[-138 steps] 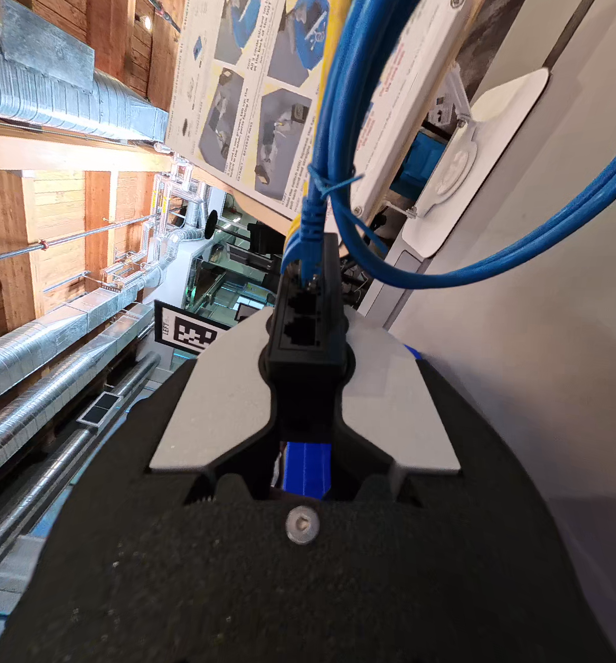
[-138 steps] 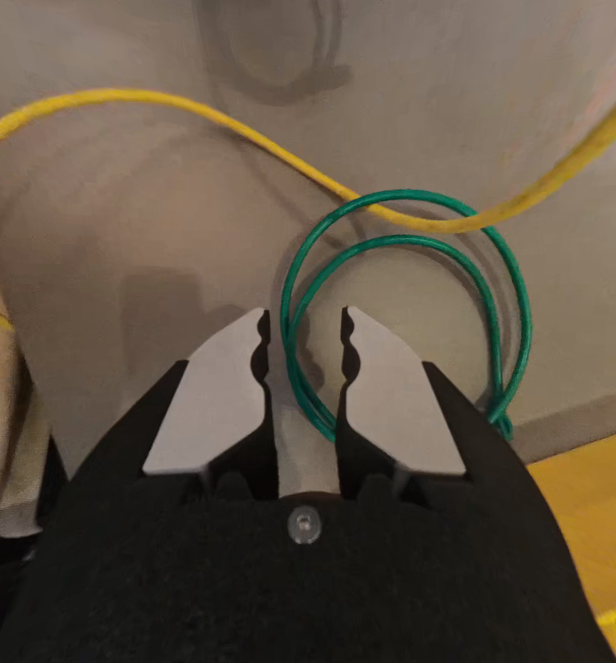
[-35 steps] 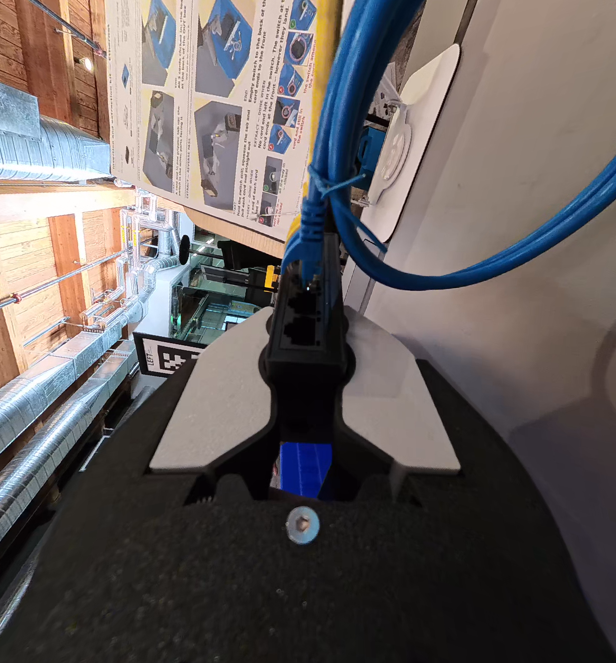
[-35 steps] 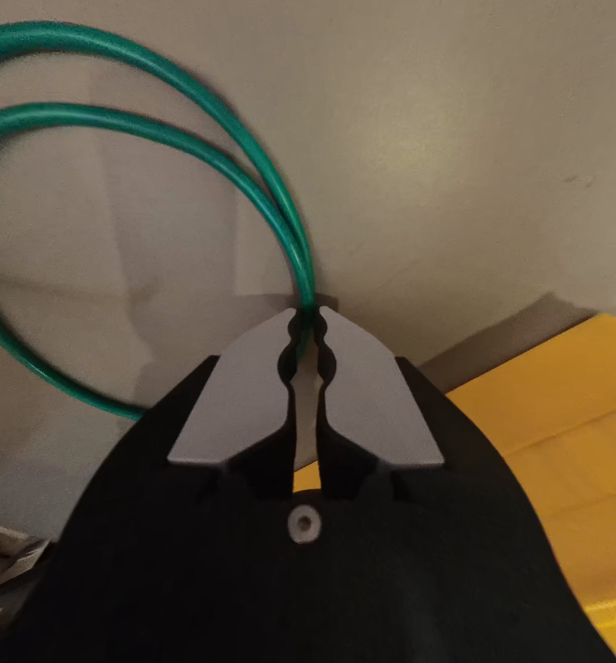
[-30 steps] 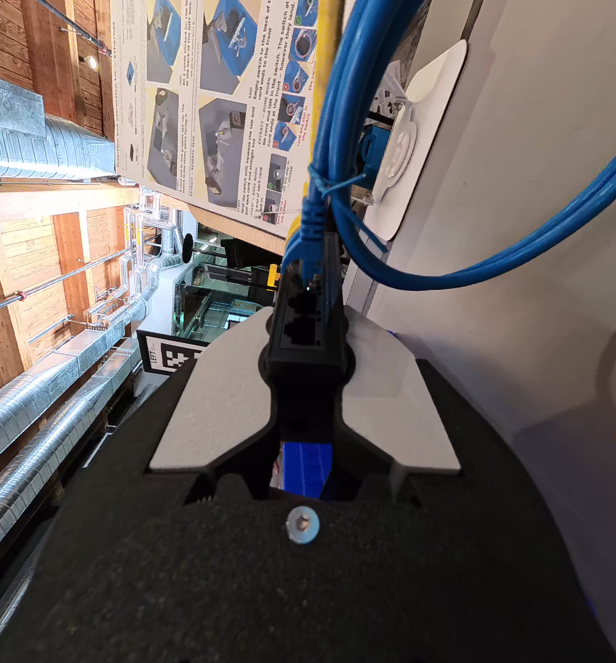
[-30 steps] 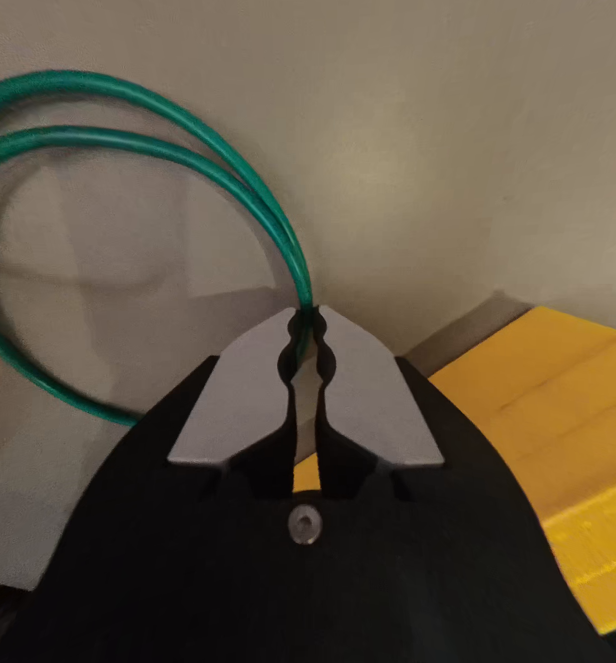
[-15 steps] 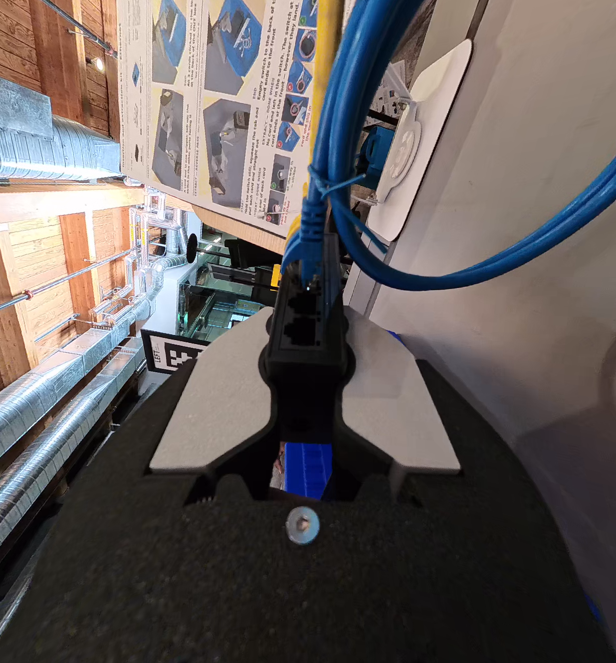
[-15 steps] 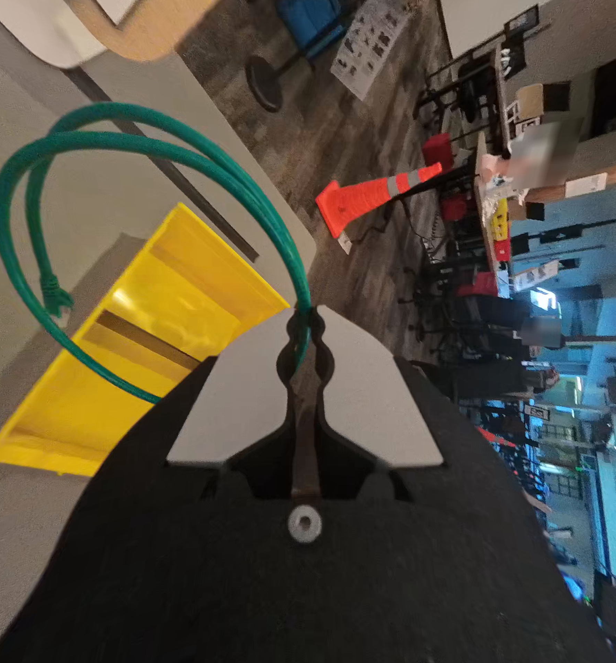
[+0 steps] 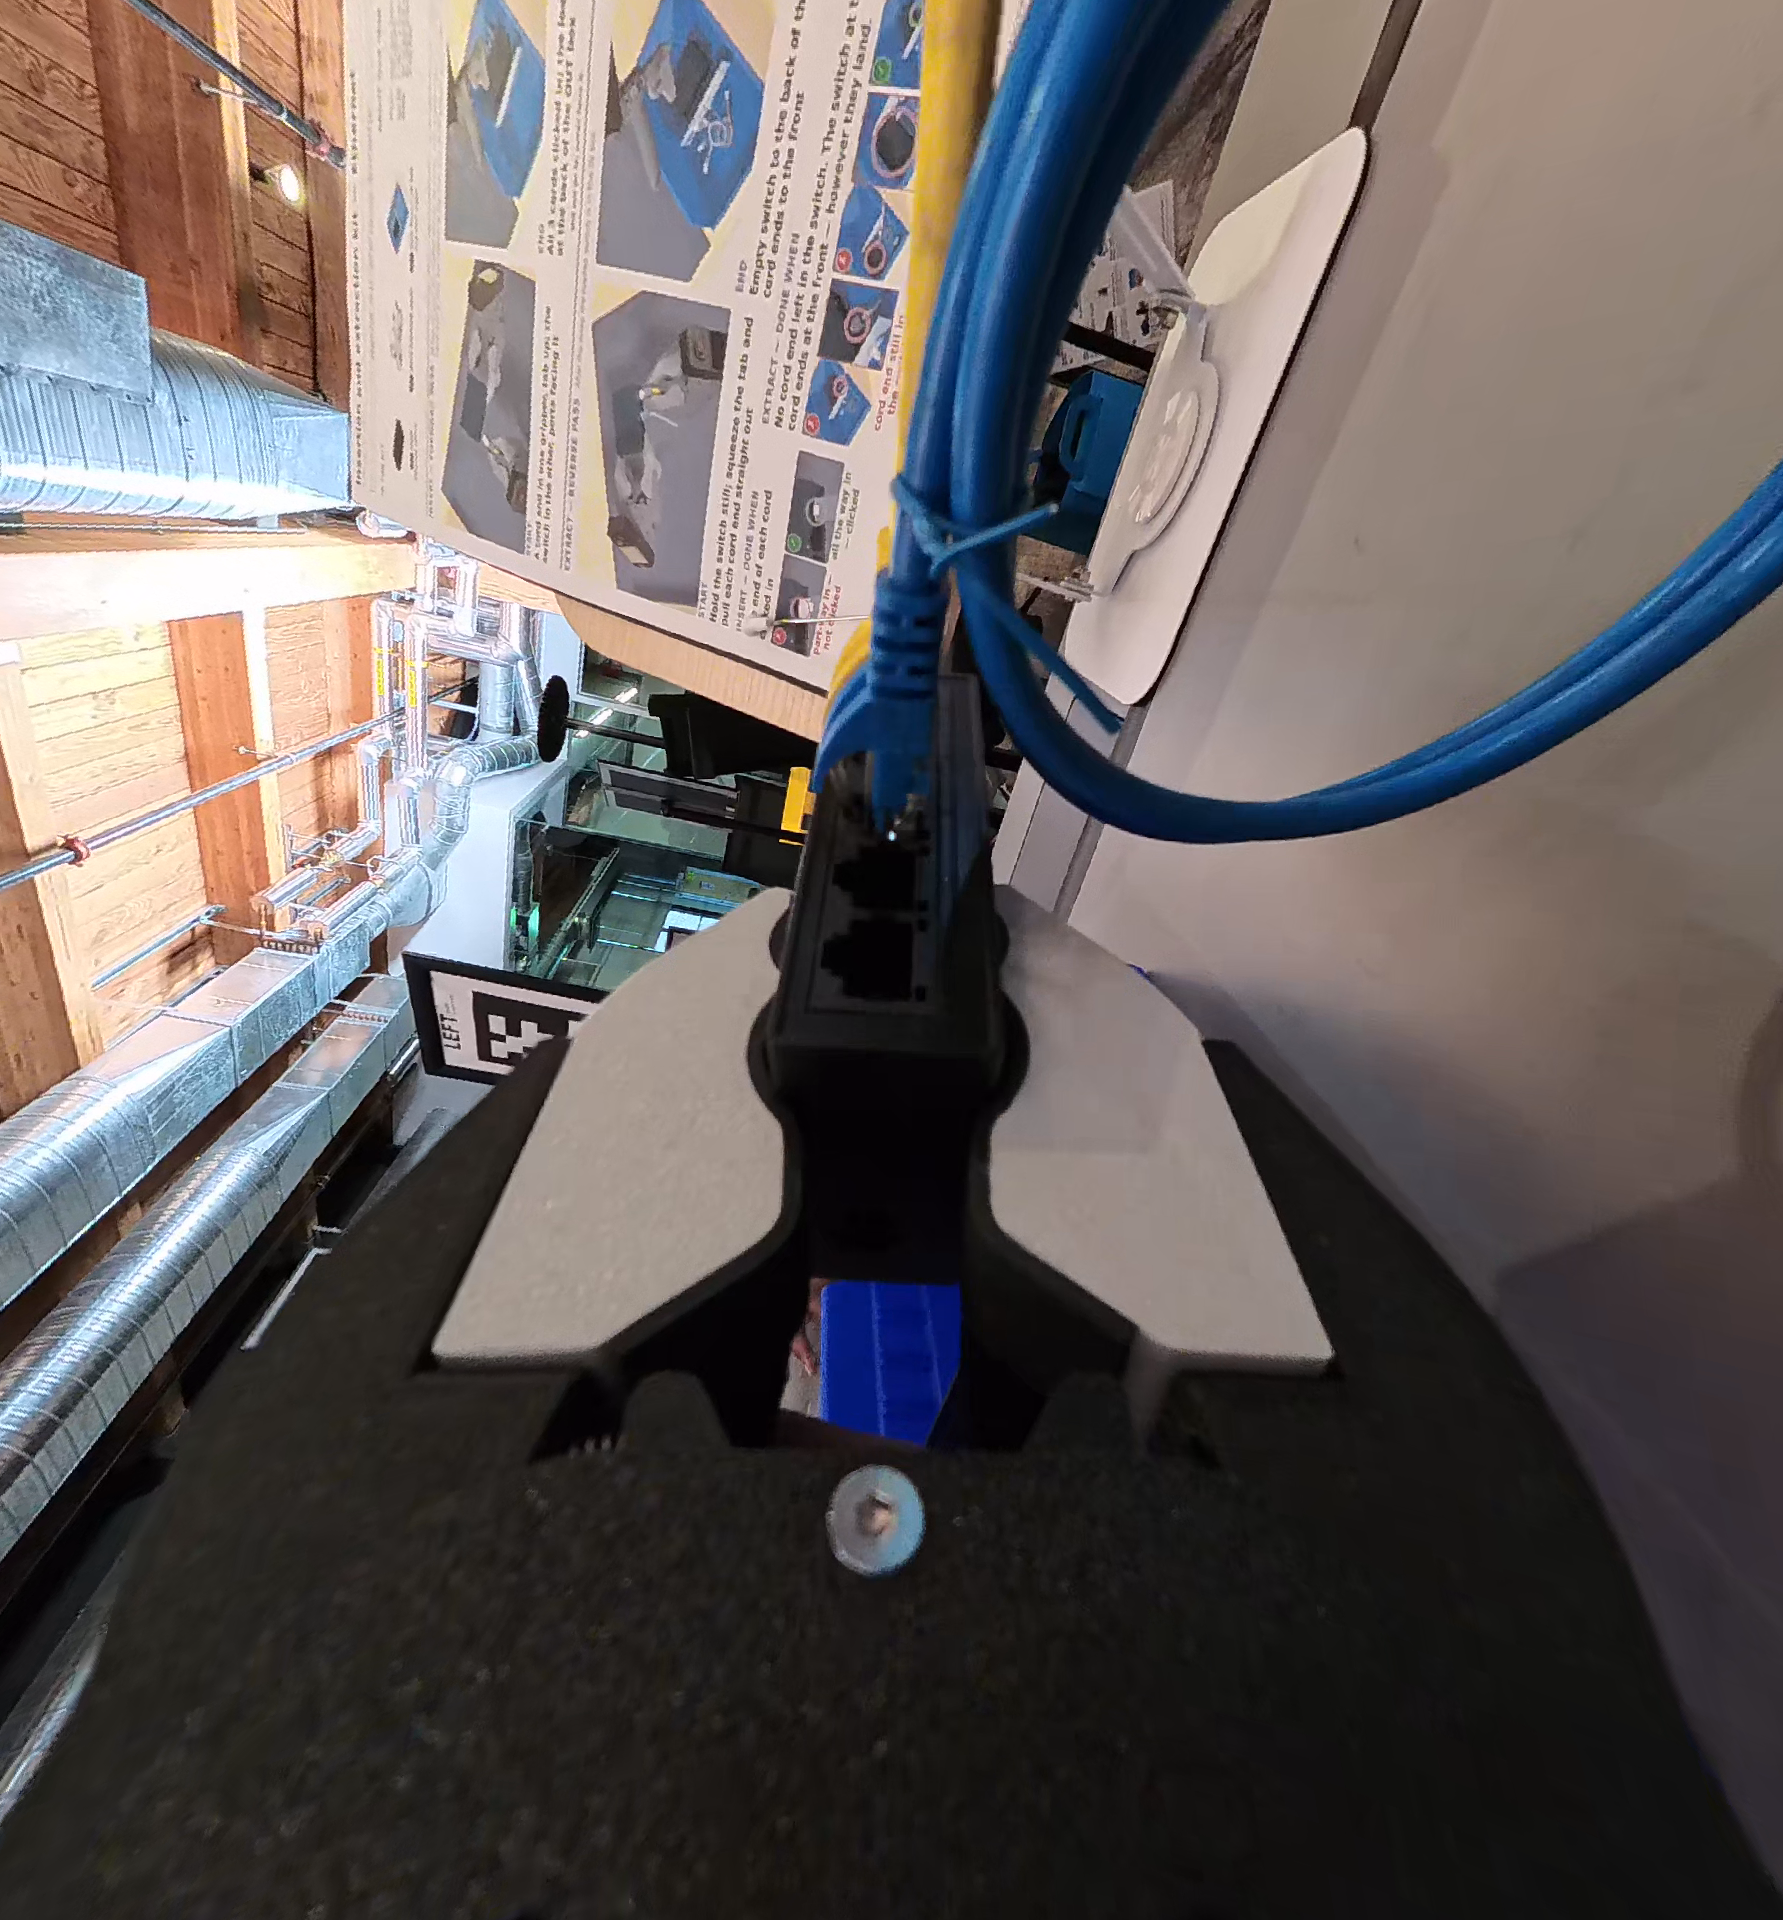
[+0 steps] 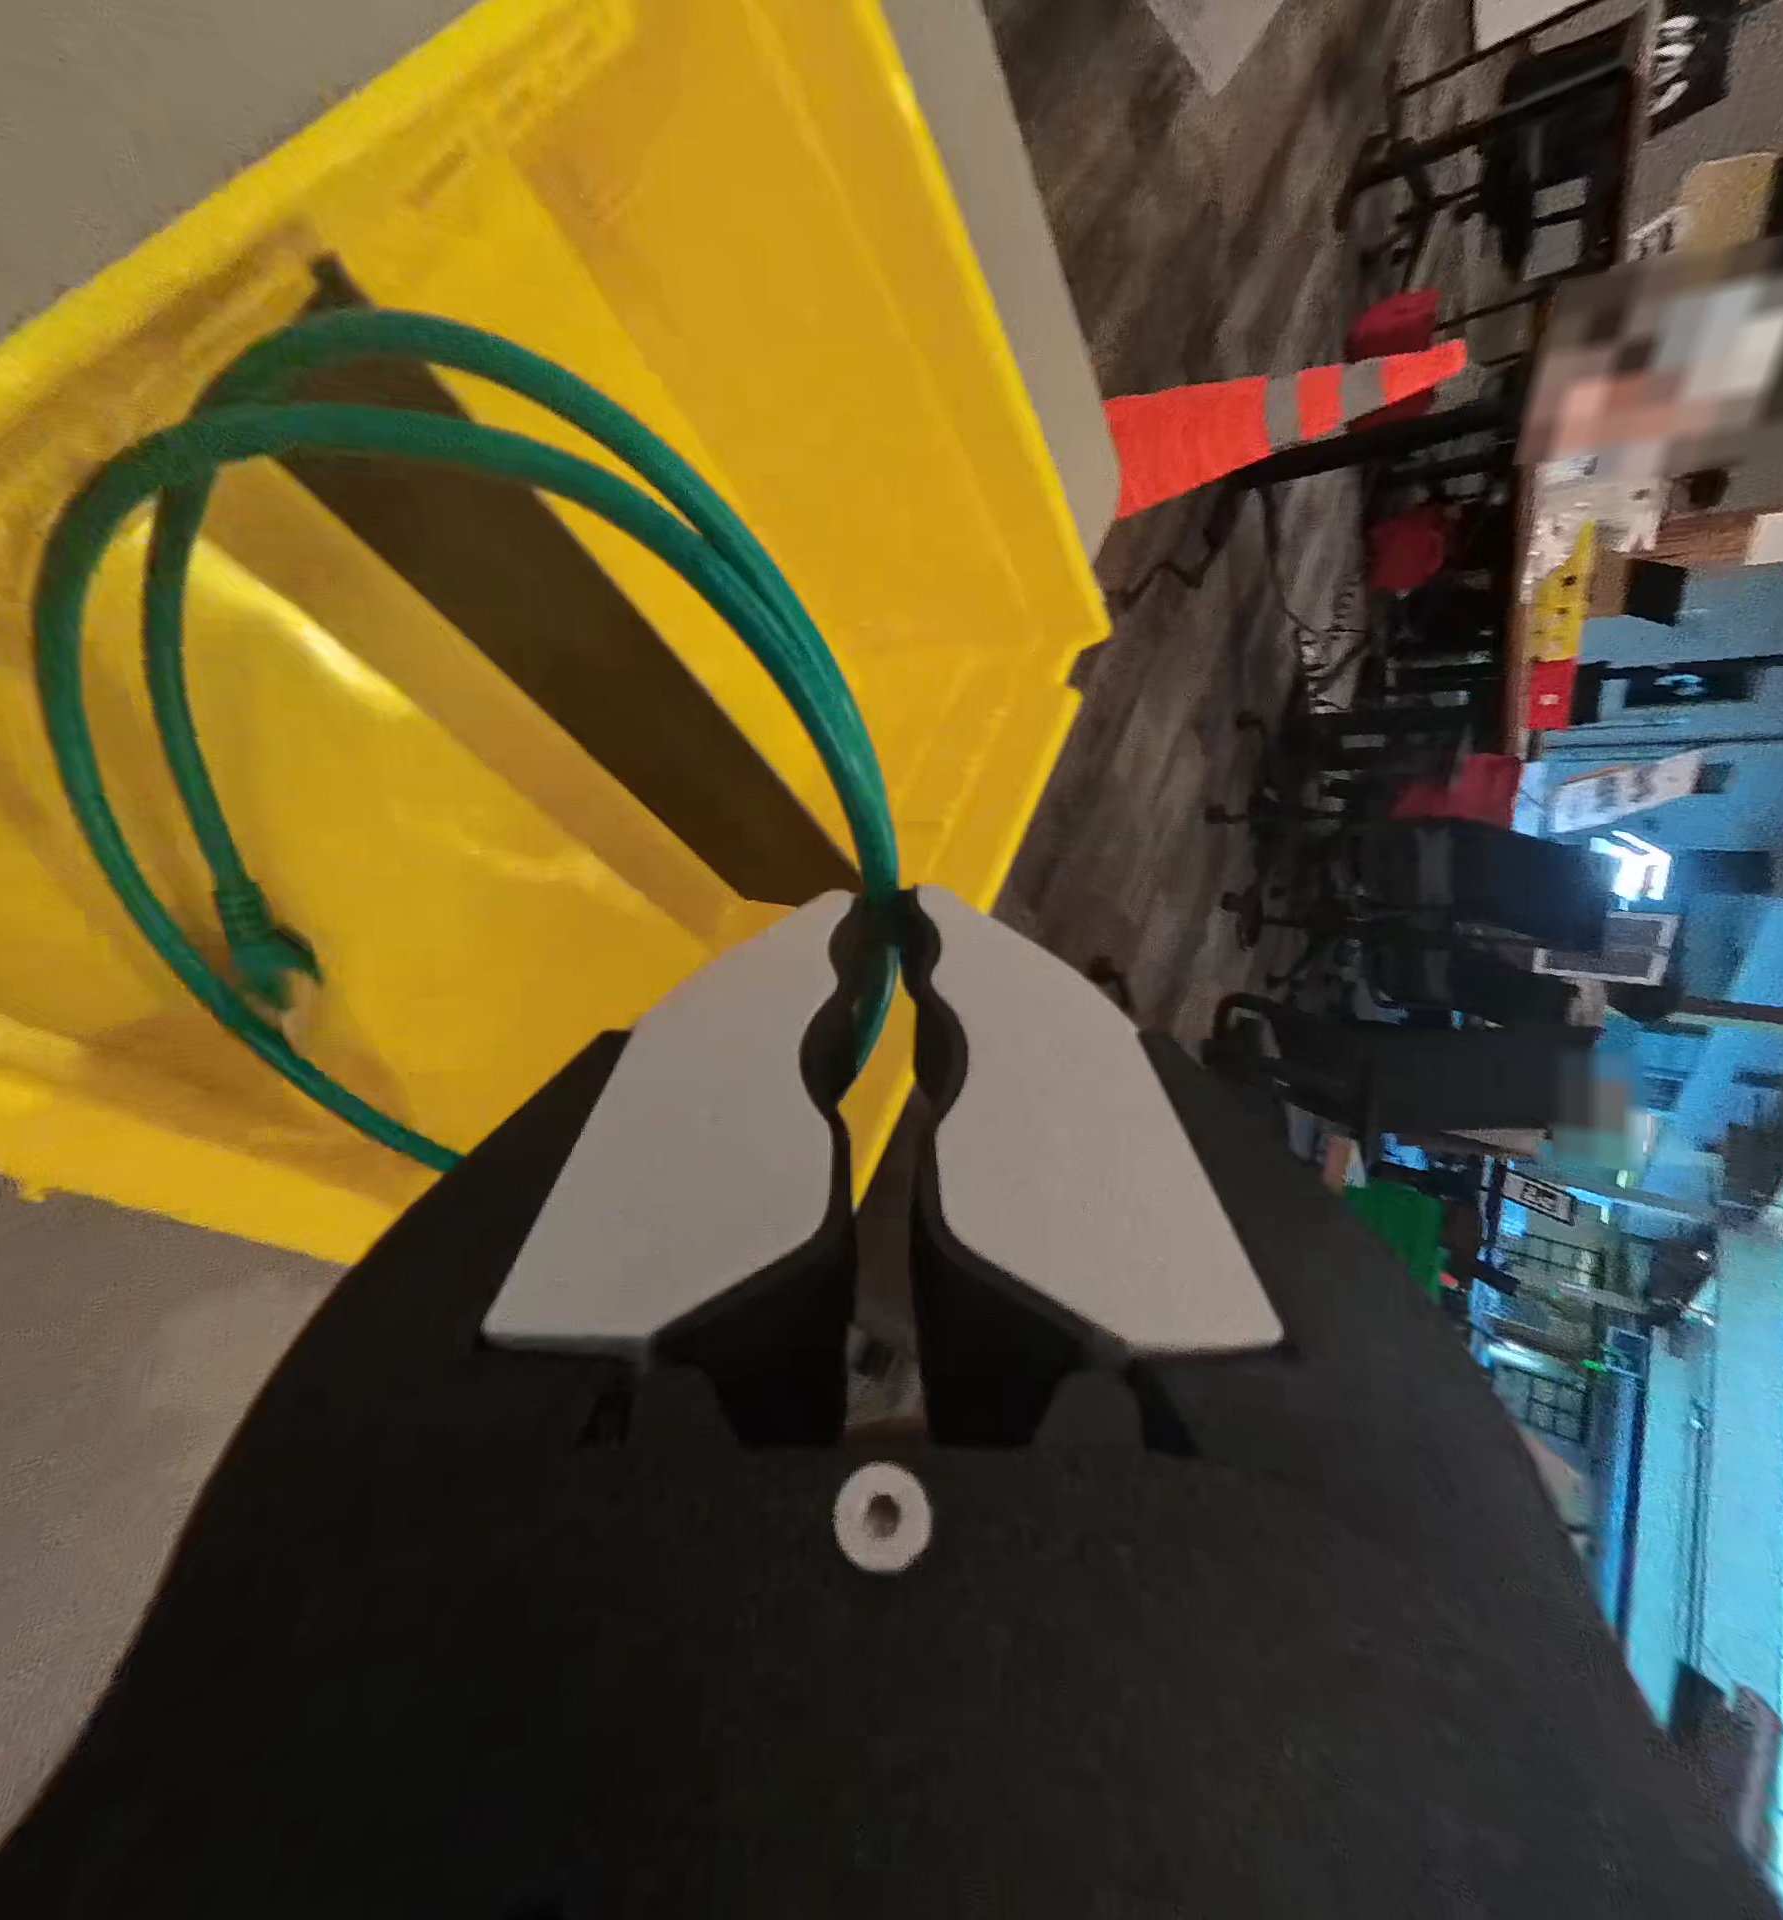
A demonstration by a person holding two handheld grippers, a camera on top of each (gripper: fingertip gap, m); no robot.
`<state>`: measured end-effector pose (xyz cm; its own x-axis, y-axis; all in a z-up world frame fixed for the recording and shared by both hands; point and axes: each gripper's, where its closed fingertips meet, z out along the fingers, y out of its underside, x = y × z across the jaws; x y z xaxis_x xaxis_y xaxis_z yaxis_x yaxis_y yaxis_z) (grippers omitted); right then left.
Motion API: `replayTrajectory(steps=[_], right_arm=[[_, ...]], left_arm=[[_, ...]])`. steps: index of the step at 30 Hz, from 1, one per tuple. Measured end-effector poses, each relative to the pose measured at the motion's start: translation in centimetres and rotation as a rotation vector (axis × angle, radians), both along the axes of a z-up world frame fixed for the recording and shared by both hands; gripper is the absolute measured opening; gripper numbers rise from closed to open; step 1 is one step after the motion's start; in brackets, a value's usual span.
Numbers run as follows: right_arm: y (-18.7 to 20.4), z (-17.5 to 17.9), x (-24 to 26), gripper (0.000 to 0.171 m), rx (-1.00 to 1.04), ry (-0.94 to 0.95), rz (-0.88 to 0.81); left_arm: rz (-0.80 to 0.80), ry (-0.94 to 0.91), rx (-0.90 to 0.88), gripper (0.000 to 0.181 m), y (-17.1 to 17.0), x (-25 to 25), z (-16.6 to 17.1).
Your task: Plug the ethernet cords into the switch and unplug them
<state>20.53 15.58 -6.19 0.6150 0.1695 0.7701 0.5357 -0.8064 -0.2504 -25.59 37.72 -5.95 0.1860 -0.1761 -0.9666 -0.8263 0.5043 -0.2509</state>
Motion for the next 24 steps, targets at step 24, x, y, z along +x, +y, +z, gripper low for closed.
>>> replayTrajectory(steps=[24], right_arm=[[0.7, -13.0, 2.8, 0.021, -0.526, 0.194, 0.133]], left_arm=[[-0.014, 0.016, -0.012, 0.029, -0.3, 0.4, -0.6]])
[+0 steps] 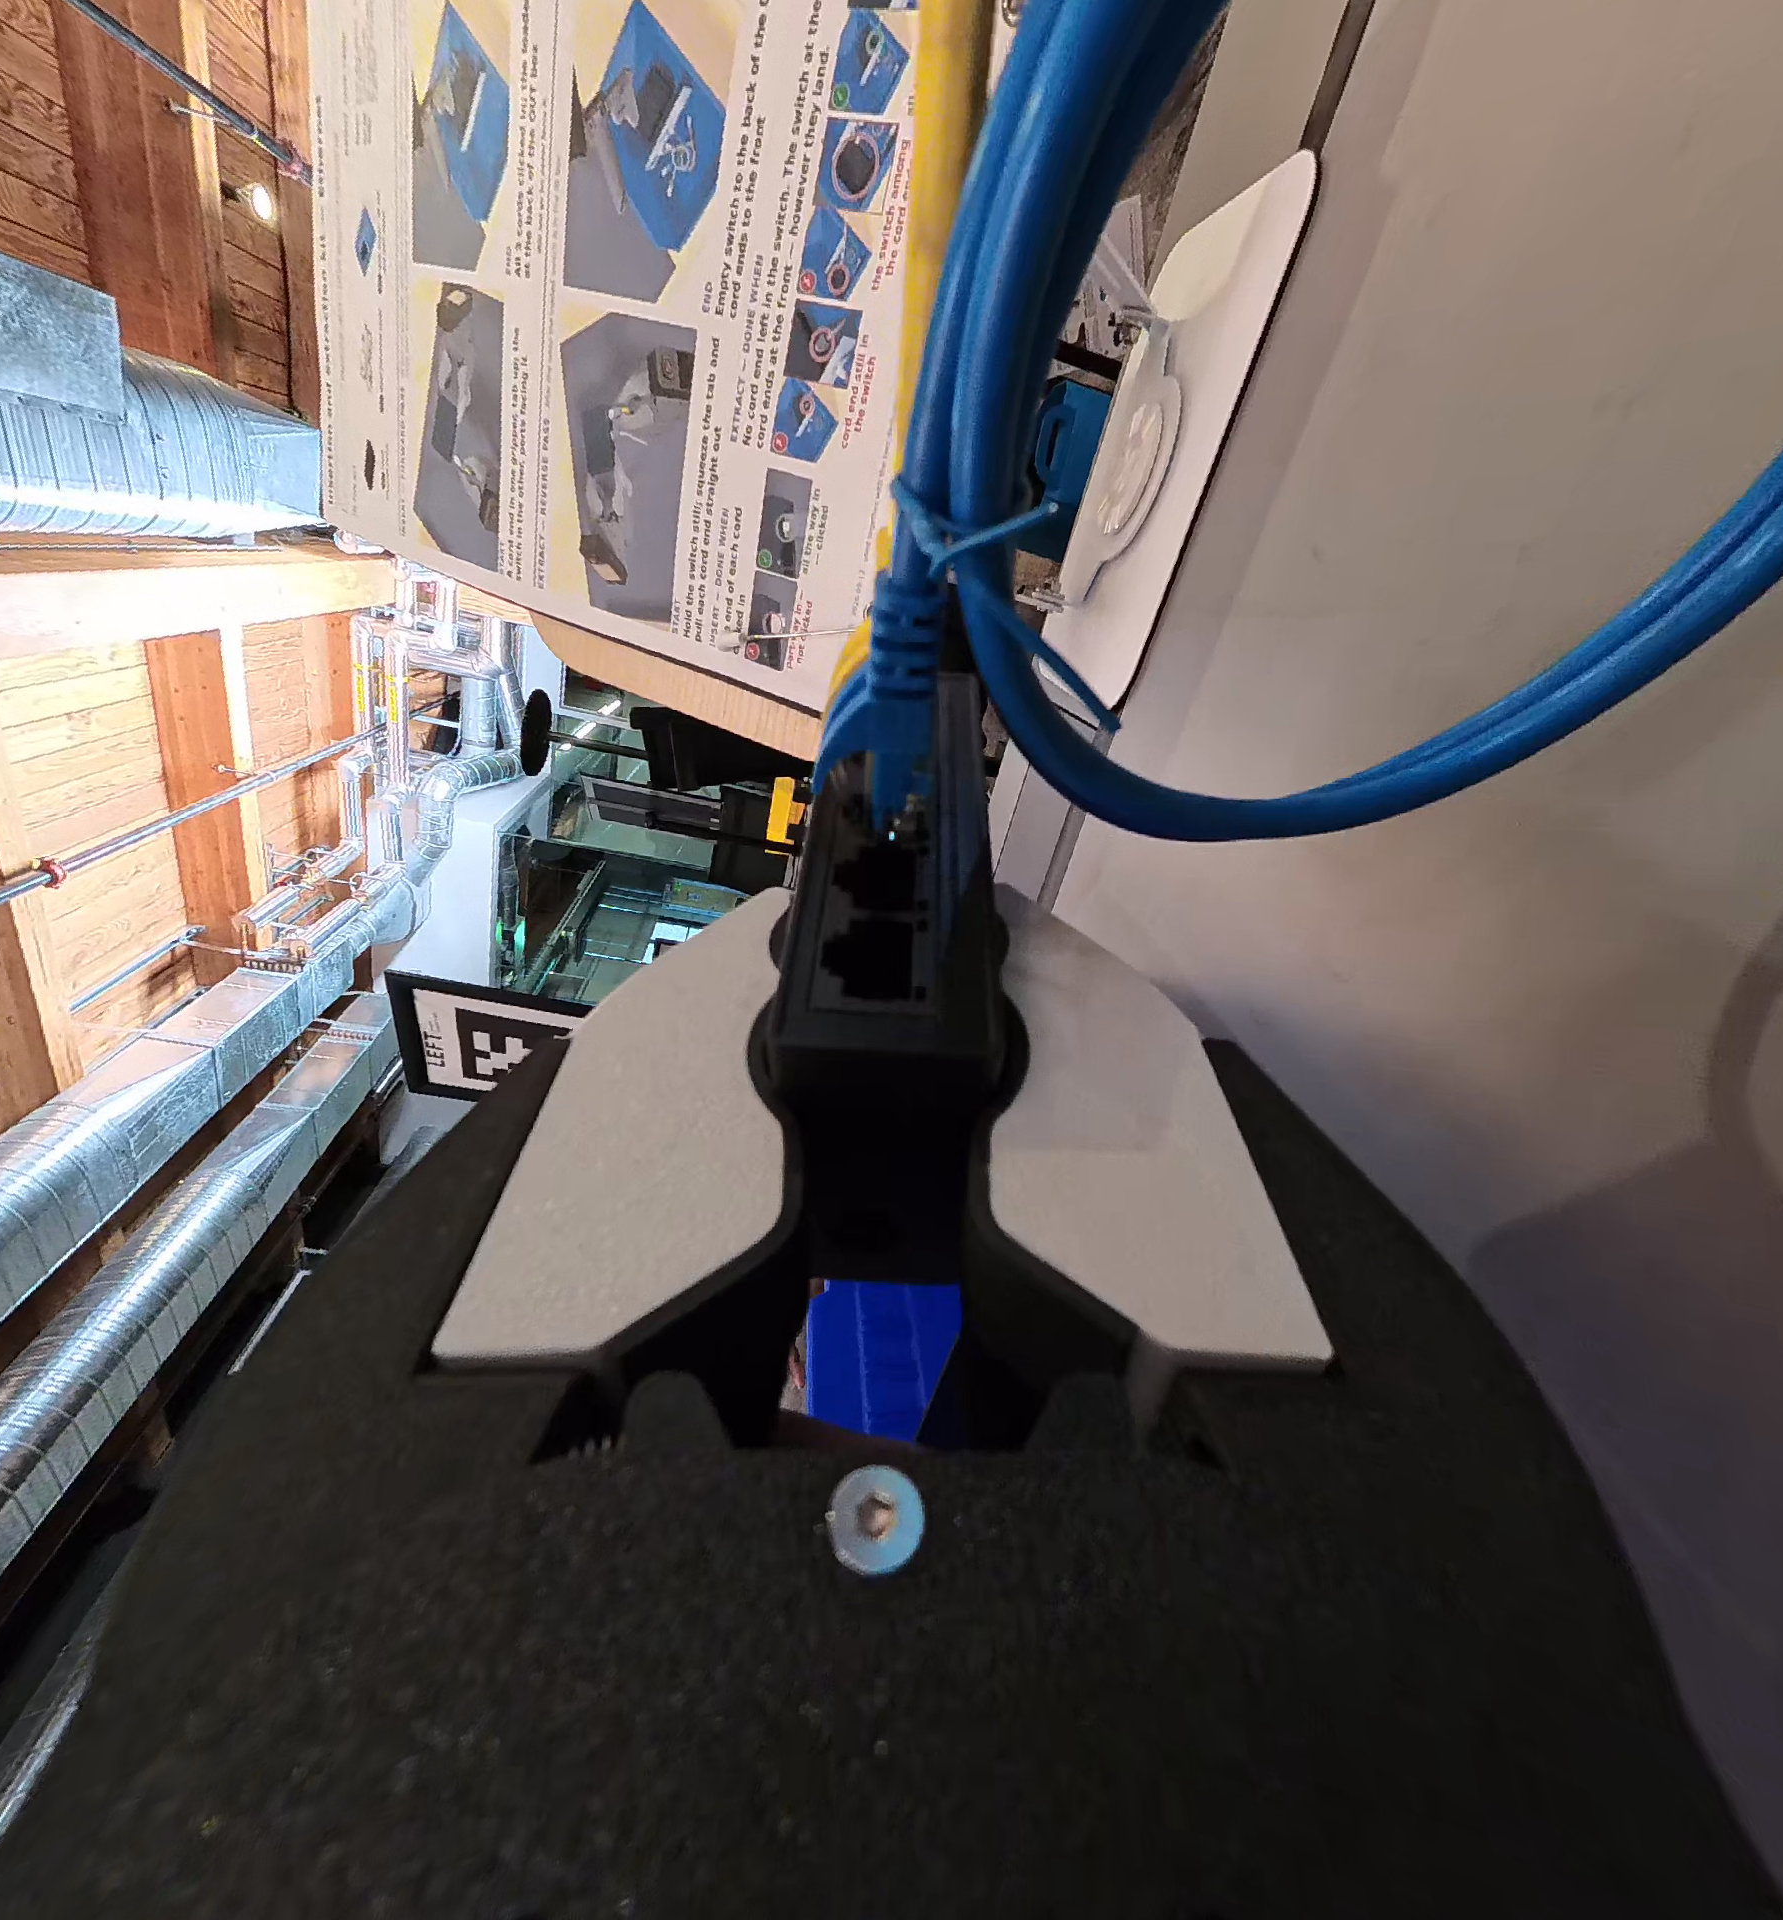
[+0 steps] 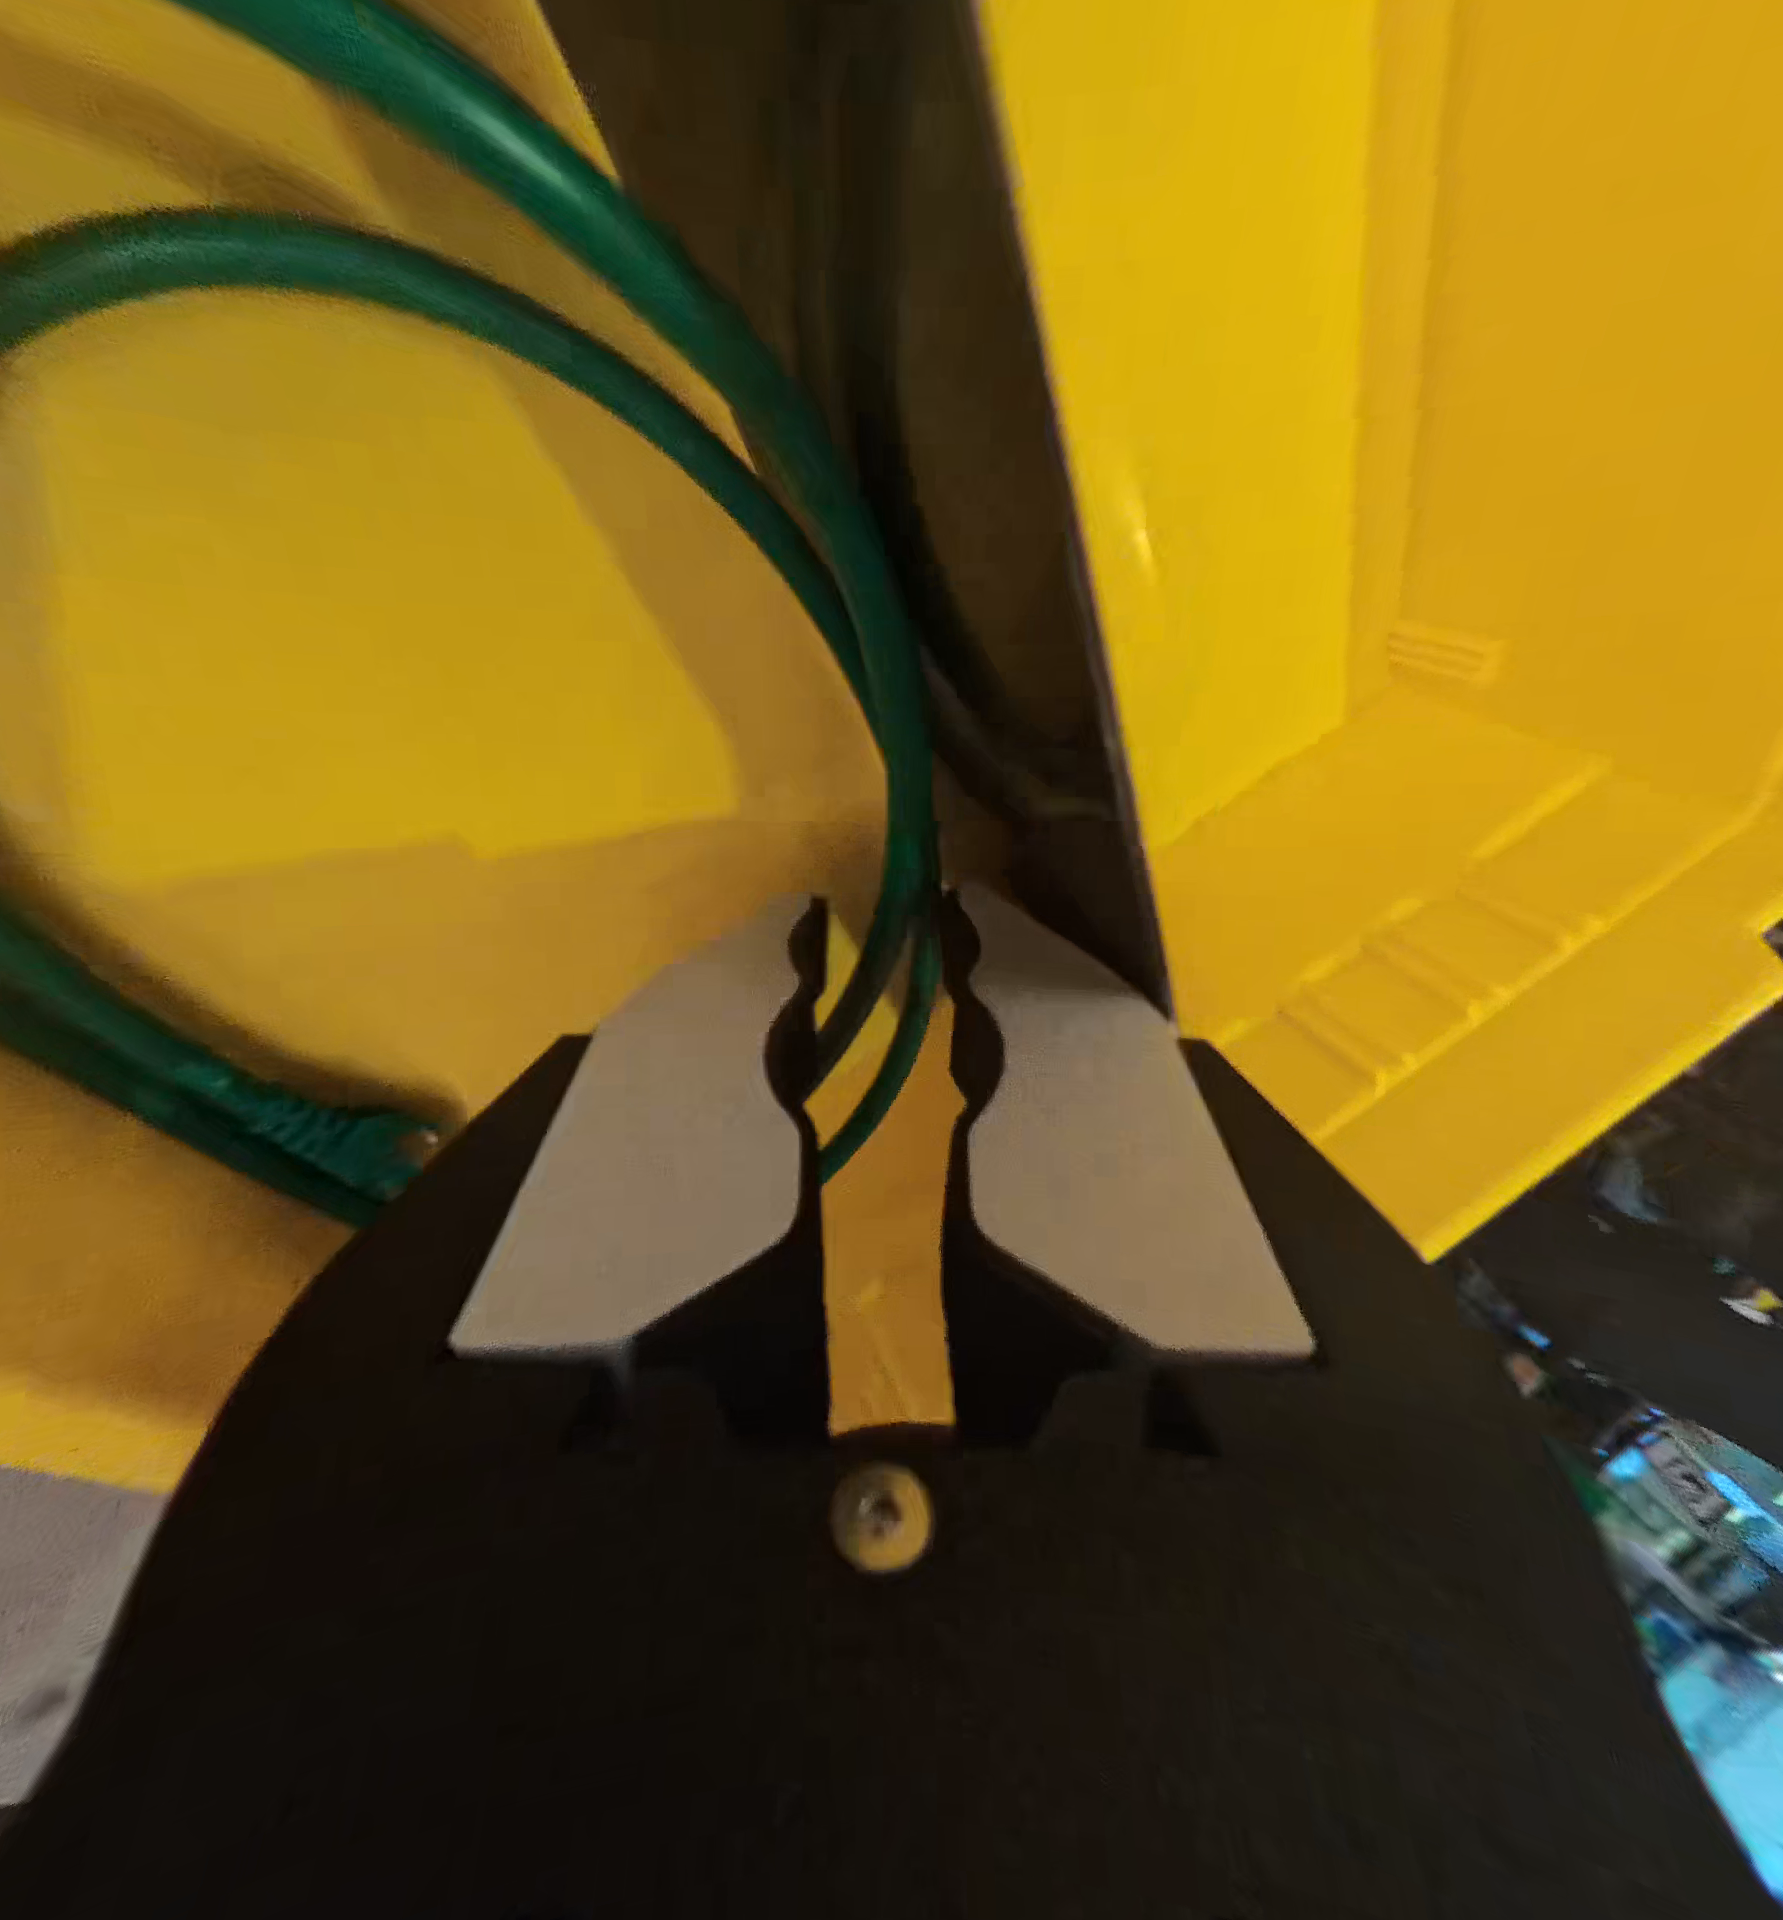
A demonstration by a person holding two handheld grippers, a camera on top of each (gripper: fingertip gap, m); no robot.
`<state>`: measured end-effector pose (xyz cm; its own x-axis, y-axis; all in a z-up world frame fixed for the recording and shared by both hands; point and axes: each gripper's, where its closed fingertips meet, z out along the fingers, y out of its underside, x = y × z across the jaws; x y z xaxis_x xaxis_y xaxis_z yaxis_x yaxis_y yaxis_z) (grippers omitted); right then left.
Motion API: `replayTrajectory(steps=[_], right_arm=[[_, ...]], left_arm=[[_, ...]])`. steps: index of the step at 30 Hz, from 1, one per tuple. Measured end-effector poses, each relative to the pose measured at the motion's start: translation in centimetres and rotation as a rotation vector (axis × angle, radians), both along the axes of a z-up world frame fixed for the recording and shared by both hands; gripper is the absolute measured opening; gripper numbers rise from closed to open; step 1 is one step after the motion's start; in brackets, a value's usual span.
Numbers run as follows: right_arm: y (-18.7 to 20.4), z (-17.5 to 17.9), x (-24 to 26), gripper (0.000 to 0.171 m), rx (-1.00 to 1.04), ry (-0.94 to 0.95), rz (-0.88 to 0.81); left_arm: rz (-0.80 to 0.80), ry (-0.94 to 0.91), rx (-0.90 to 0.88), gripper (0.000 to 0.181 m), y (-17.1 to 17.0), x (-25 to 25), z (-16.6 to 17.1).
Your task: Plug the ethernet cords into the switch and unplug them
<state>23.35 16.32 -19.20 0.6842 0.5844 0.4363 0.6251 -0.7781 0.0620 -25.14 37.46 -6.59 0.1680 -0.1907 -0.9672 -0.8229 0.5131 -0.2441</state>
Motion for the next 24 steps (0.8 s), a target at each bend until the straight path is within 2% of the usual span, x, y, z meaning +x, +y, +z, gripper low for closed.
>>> replayTrajectory(steps=[4, 9, 13, 15, 16, 18, 21, 24], right_arm=[[0.0, 4.4, -0.8, 0.032, 0.125, 0.077, -0.08], [-2.2, 7.9, -0.9, 0.028, 0.249, 0.11, -0.165], [-7.8, 6.8, -2.5, 0.026, 0.118, 0.182, -0.186], [-11.4, 5.7, -3.3, 0.019, 0.005, 0.205, -0.182], [-13.0, 5.2, -3.5, 0.01, -0.036, 0.21, -0.179], [-15.6, 3.5, -5.2, 0.007, -0.143, 0.301, -0.199], [-15.5, 1.2, -6.9, 0.011, -0.18, 0.358, -0.18], [-13.6, 1.1, -8.5, 0.01, -0.152, 0.383, -0.122]], left_arm=[[0.0, 0.005, -0.002, 0.03, 0.0, 0.1, -0.2], [-0.006, 0.012, -0.008, 0.03, -0.1, 0.3, -0.4], [-0.007, 0.012, -0.002, 0.03, -0.2, 0.3, -0.3], [-0.009, 0.01, -0.003, 0.03, -0.2, 0.3, -0.3], [-0.012, 0.009, -0.003, 0.03, -0.2, 0.3, -0.2], [-0.02, 0.009, 0.001, 0.03, -0.4, 0.5, -0.2], [-0.028, 0.007, 0.001, 0.03, -0.7, 0.8, -0.1], [-0.029, 0.011, 0.006, 0.03, -0.8, 0.9, -0.1]])
